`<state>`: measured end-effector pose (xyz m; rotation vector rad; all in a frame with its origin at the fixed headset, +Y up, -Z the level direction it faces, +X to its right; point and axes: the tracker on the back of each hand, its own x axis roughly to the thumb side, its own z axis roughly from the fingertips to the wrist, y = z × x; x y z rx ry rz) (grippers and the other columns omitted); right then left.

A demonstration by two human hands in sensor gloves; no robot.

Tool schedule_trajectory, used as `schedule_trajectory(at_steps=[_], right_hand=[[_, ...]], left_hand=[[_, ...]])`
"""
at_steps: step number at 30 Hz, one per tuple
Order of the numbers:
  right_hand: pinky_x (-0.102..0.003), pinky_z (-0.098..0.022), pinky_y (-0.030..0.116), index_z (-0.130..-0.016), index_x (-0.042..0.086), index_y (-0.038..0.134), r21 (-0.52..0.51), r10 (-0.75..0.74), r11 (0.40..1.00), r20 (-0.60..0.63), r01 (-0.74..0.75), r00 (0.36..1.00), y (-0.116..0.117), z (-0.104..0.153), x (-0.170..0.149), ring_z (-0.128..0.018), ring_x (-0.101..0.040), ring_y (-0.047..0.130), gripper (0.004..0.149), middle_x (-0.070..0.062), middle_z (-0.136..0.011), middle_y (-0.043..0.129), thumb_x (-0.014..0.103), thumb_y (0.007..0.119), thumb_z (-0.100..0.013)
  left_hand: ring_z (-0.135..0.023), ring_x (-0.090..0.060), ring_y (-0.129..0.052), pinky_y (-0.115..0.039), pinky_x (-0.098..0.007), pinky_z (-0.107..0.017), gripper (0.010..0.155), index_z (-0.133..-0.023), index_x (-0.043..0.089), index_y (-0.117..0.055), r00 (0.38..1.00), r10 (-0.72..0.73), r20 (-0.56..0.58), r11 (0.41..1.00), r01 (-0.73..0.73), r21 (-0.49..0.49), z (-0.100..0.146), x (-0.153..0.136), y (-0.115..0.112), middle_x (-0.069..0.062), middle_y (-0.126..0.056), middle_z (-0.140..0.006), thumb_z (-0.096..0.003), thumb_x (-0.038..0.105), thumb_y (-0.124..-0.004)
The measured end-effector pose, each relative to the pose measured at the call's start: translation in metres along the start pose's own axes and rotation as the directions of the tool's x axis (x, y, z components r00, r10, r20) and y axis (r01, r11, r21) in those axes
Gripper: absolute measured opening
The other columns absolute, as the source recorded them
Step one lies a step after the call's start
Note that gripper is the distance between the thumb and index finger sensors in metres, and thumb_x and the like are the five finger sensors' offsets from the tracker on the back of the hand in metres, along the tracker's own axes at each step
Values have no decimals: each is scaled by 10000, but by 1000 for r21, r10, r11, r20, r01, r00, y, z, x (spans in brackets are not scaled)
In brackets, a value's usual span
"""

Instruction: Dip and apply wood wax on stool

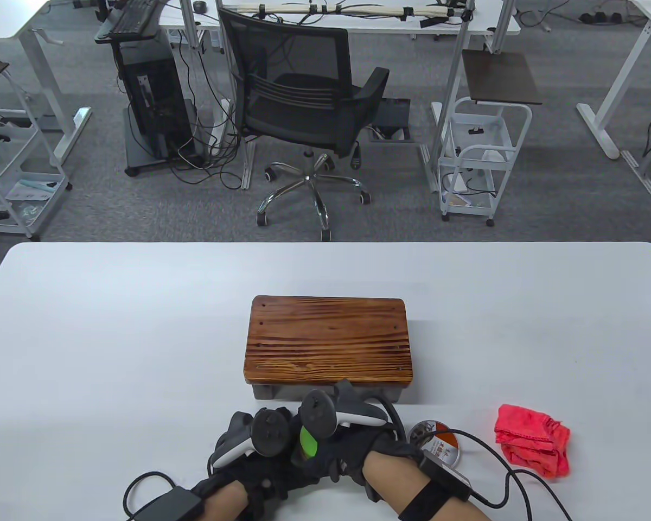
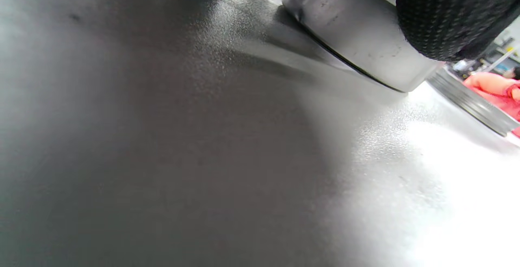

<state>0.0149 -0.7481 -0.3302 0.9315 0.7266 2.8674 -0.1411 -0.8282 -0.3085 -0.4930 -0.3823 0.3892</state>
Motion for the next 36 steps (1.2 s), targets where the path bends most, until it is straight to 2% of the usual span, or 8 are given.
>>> schedule_trajectory(at_steps=[8,12,15,20,22,24,29,36], right_hand=[[-635,-642,669,-1120,141,450,-83,-60,995,22,62,998,-27,30,-16,-949,-562,569,1008,-233,-1170,436,652,916,-387],[-641,-640,668,-1124,142,447,-135,-91,987,13,91,996,-49,48,-30,-950,-570,564,1014,-232,-1176,434,658,913,-386],[-642,-641,667,-1125,144,451,-177,-107,979,-21,102,994,-68,58,-47,-953,-571,564,1015,-234,-1177,435,659,915,-384],[-647,-646,658,-1126,151,454,-236,-145,965,-116,115,983,-99,60,-87,-962,-567,556,1014,-226,-1183,433,652,922,-379],[-649,-654,649,-1126,157,452,-254,-151,961,-160,107,976,-109,57,-103,-967,-564,549,1010,-221,-1185,427,645,925,-379],[-653,-656,643,-1126,161,451,-270,-166,957,-219,104,961,-118,50,-124,-971,-565,541,1010,-218,-1188,424,640,928,-376],[-656,-669,625,-1125,169,443,-267,-210,955,-317,125,925,-132,26,-162,-983,-560,521,1004,-206,-1193,408,630,929,-377],[-658,-687,599,-1126,187,431,-244,-223,961,-419,128,880,-141,-5,-196,-1002,-548,491,998,-188,-1200,386,620,929,-377]], left_hand=[[-1033,-586,-57,-144,-838,-623,1068,-1154,283,-149,1000,22,-4,999,-22,-23,17,-6,10,-236,-117,-1221,-462,729,-829],[-1041,-597,-124,-166,-838,-623,1098,-1166,285,-156,998,54,17,998,-54,18,34,-7,26,-258,-196,-1226,-429,738,-834],[-1045,-598,-194,-189,-835,-630,1071,-1169,303,-151,995,88,42,992,-91,87,49,-5,44,-272,-265,-1218,-442,754,-796],[-1050,-595,-228,-200,-834,-638,1068,-1157,313,-107,1000,16,-12,953,-12,303,62,-11,76,-272,-311,-1209,-445,773,-757],[-1049,-594,-219,-199,-834,-639,1069,-1150,313,-72,999,20,-40,936,-5,351,58,-17,86,-271,-284,-1211,-452,785,-730],[-1052,-595,-185,-194,-834,-639,1067,-1145,322,-52,994,83,-68,918,-50,393,45,-26,99,-273,-243,-1218,-454,789,-717],[-1053,-592,-177,-192,-831,-644,1046,-1147,339,-49,968,218,-122,905,-154,396,7,-43,116,-267,-222,-1222,-460,795,-693],[-1059,-590,-197,-203,-830,-651,1033,-1160,345,-88,951,269,-153,906,-196,375,-22,-54,111,-261,-260,-1224,-463,793,-703]])
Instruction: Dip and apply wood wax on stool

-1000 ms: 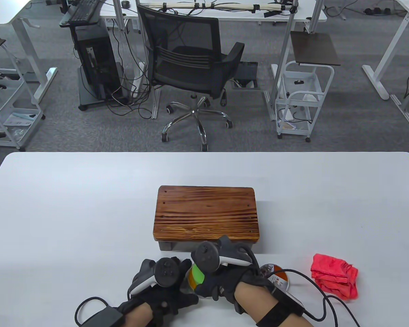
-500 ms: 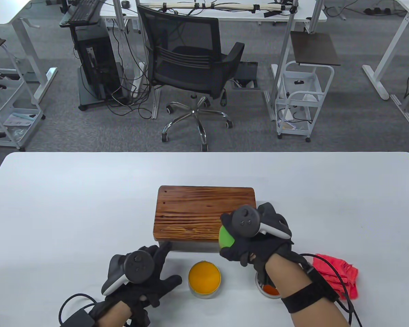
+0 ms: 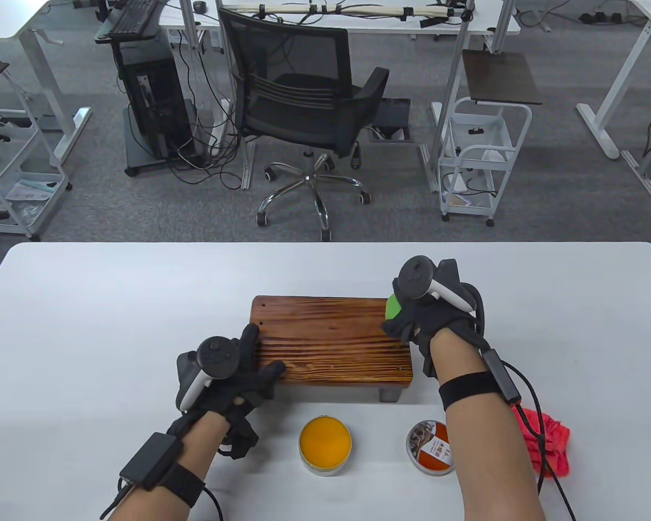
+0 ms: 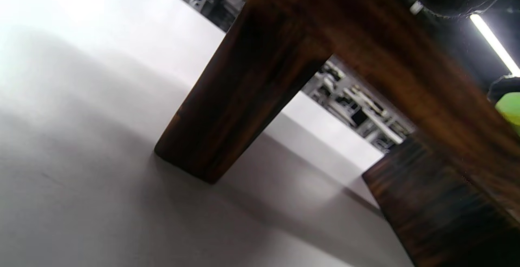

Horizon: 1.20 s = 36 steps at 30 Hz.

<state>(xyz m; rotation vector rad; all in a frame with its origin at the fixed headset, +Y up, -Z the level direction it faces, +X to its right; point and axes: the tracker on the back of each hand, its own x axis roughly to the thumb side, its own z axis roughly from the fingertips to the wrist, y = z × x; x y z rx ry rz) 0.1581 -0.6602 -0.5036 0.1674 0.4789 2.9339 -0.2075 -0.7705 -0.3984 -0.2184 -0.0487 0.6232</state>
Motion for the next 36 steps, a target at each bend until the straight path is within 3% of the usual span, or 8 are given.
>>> schedule_trajectory(at_steps=[7,11,16,19,22,26,32,36], right_hand=[[-659,-699,584,-1127,198,438,95,44,995,-85,-35,995,11,-37,-5,-1012,-538,480,994,-175,-1207,381,607,942,-375],[-662,-702,576,-1126,206,427,70,25,997,-87,-19,996,12,-50,4,-1016,-539,464,990,-163,-1207,373,598,941,-375],[-651,-721,575,-1120,238,445,74,121,989,42,-124,992,16,-47,24,-1029,-516,468,974,-120,-1212,388,589,949,-363],[-651,-726,569,-1122,240,468,131,150,980,23,-152,988,9,-48,22,-1036,-509,468,963,-114,-1217,398,576,964,-368],[-652,-723,564,-1121,231,458,109,139,984,-6,-138,990,10,-54,27,-1030,-517,461,963,-122,-1215,390,575,959,-374],[-650,-724,569,-1116,242,469,97,108,988,102,-118,989,17,-52,41,-1031,-509,467,960,-107,-1211,401,575,961,-362],[-653,-721,563,-1121,235,473,118,148,981,47,-153,988,14,-55,47,-1029,-515,468,959,-119,-1214,404,576,962,-370],[-654,-726,562,-1118,245,475,115,185,974,114,-198,976,18,-52,64,-1034,-510,466,955,-104,-1215,405,574,960,-364]], left_hand=[[-1065,-590,-230,-212,-835,-661,1073,-1166,342,-88,1000,18,2,1000,-18,-9,-2,-5,-1,-242,-295,-1234,-449,810,-733],[-1073,-591,-205,-210,-840,-665,1086,-1164,358,-79,999,39,-6,999,-39,-23,-3,-7,-1,-235,-304,-1238,-441,815,-750],[-1077,-591,-202,-211,-842,-666,1090,-1164,364,-78,1000,23,-6,999,-23,-33,-4,-7,1,-232,-313,-1241,-438,821,-749],[-1079,-591,-198,-207,-843,-666,1087,-1163,369,-74,1000,26,-8,999,-26,-43,-4,-7,1,-232,-312,-1242,-440,821,-748],[-1079,-593,-199,-206,-845,-665,1086,-1164,371,-75,1000,22,-8,999,-22,-41,-4,-6,1,-231,-320,-1243,-439,820,-747],[-1081,-591,-197,-205,-846,-666,1087,-1163,372,-71,1000,14,-8,999,-14,-46,-4,-7,1,-230,-325,-1244,-439,824,-743],[-1083,-593,-192,-202,-847,-666,1091,-1159,380,-56,1000,13,-12,998,-14,-59,-4,-6,2,-230,-322,-1246,-436,829,-739],[-1085,-591,-191,-202,-848,-665,1090,-1158,382,-53,1000,10,-13,998,-10,-61,-4,-6,2,-230,-323,-1247,-437,831,-737]])
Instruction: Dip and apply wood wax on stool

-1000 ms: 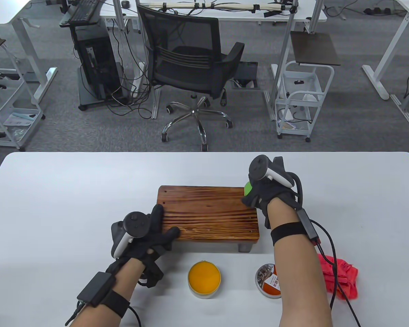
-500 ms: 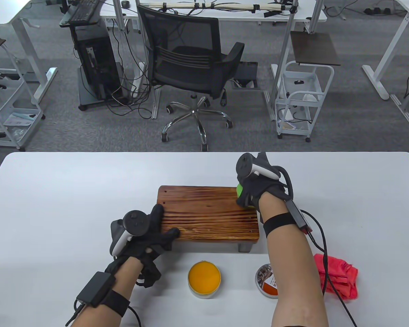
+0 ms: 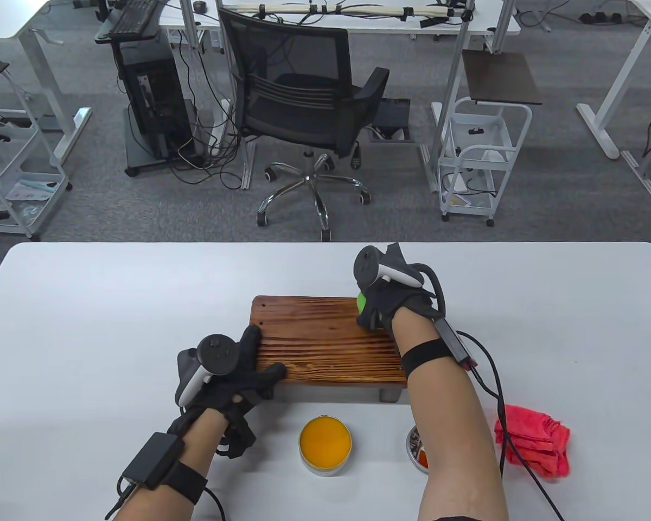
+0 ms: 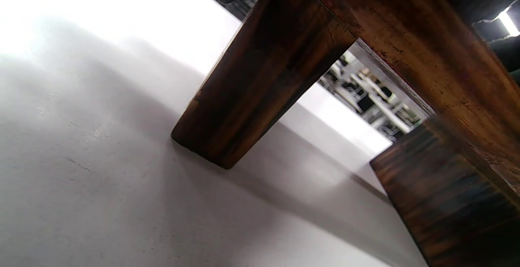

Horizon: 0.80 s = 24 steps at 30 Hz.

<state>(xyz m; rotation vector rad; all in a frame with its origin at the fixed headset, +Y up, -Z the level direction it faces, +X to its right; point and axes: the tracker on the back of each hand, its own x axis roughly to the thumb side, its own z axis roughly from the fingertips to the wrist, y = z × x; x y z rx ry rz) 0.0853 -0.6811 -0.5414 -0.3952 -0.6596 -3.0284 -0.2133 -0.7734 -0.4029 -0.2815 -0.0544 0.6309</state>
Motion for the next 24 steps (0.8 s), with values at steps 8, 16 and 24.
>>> schedule_trajectory(at_steps=[8,16,24], right_hand=[[-657,-717,564,-1120,234,471,-7,19,1000,-56,-20,998,-3,-8,10,-1027,-518,469,956,-117,-1214,404,580,953,-371],[-655,-711,573,-1122,233,496,38,25,999,-59,-23,998,-7,-9,17,-1026,-516,486,953,-118,-1213,429,584,961,-368],[-651,-713,578,-1120,245,504,57,11,998,38,-13,999,-5,-7,32,-1031,-505,492,950,-103,-1214,434,585,963,-361]], left_hand=[[-1087,-591,-193,-203,-849,-667,1088,-1156,390,-50,1000,0,3,1000,0,-7,0,0,0,-225,-329,-1249,-435,834,-733],[-1088,-592,-194,-202,-850,-667,1089,-1154,394,-47,1000,3,4,1000,-3,-13,-1,0,0,-224,-331,-1250,-435,833,-735],[-1090,-592,-192,-199,-851,-666,1088,-1154,396,-42,1000,8,5,1000,-8,-16,-1,0,0,-222,-334,-1250,-436,833,-735]])
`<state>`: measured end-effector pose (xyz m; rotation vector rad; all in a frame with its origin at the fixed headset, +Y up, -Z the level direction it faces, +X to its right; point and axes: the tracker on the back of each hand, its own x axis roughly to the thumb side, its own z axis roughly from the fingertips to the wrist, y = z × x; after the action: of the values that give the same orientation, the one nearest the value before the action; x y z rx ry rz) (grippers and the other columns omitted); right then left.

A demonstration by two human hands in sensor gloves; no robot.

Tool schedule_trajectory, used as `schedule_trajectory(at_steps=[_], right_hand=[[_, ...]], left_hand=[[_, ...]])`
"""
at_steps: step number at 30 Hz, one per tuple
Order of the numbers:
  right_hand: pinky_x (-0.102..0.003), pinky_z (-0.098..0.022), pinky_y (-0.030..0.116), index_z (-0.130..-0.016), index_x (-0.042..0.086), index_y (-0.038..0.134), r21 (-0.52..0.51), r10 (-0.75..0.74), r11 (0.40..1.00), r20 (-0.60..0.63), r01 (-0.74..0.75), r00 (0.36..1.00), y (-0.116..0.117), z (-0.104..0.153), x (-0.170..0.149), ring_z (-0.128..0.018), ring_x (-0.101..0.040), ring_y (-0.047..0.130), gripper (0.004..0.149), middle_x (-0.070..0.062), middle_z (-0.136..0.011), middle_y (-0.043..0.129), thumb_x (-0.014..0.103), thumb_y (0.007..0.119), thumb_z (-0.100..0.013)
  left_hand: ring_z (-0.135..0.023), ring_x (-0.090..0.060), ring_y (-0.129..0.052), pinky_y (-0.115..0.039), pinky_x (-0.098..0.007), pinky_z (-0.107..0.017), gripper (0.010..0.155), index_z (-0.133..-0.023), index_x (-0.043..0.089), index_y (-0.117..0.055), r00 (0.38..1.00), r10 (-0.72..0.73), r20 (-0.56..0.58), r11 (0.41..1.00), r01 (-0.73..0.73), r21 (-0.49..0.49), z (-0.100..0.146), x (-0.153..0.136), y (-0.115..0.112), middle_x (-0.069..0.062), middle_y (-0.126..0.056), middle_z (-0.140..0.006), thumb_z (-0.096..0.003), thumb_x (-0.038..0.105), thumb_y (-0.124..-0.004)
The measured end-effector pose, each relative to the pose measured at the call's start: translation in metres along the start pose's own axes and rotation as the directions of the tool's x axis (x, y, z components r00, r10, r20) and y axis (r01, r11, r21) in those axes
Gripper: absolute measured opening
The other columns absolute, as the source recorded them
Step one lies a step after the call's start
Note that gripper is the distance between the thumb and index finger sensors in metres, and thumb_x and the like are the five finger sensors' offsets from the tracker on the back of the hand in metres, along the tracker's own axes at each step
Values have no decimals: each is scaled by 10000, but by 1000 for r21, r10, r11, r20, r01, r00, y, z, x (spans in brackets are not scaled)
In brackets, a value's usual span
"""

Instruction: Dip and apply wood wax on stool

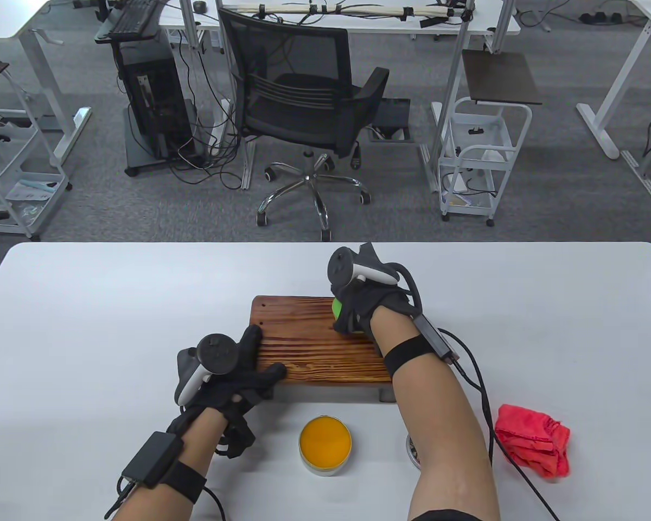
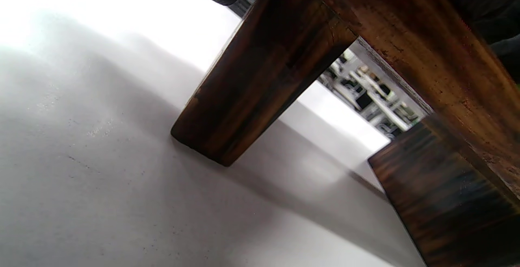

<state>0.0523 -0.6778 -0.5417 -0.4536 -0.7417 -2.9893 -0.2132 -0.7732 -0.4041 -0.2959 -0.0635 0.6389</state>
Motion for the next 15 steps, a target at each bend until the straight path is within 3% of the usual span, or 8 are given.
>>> schedule_trajectory(at_steps=[4,7,9,15], right_hand=[[-653,-704,578,-1124,228,486,-40,-5,999,-62,2,998,-1,-8,4,-1022,-518,487,957,-120,-1213,421,593,953,-372],[-653,-708,576,-1121,236,476,-58,6,998,-3,-6,1000,2,-8,17,-1022,-518,483,957,-115,-1212,412,593,947,-369],[-653,-713,573,-1122,242,488,-14,-3,1000,43,3,999,1,-4,19,-1028,-510,480,954,-103,-1214,419,587,955,-365],[-654,-706,576,-1122,236,492,-32,19,999,-46,-21,999,-3,-11,22,-1023,-517,487,953,-115,-1213,425,590,955,-368]], left_hand=[[-1086,-591,-219,-199,-850,-666,1088,-1153,396,-43,1000,2,0,1000,-2,-1,0,0,0,-222,-337,-1250,-436,833,-735],[-1086,-591,-220,-200,-850,-666,1087,-1153,398,-43,1000,4,0,1000,-4,0,0,0,0,-223,-341,-1249,-436,831,-736],[-1086,-592,-220,-199,-851,-665,1088,-1153,398,-40,1000,5,-1,1000,-5,-2,0,0,0,-223,-339,-1250,-437,832,-735],[-1087,-591,-219,-199,-852,-665,1087,-1153,398,-42,1000,7,1,1000,-7,-4,0,0,0,-222,-341,-1250,-438,830,-737]])
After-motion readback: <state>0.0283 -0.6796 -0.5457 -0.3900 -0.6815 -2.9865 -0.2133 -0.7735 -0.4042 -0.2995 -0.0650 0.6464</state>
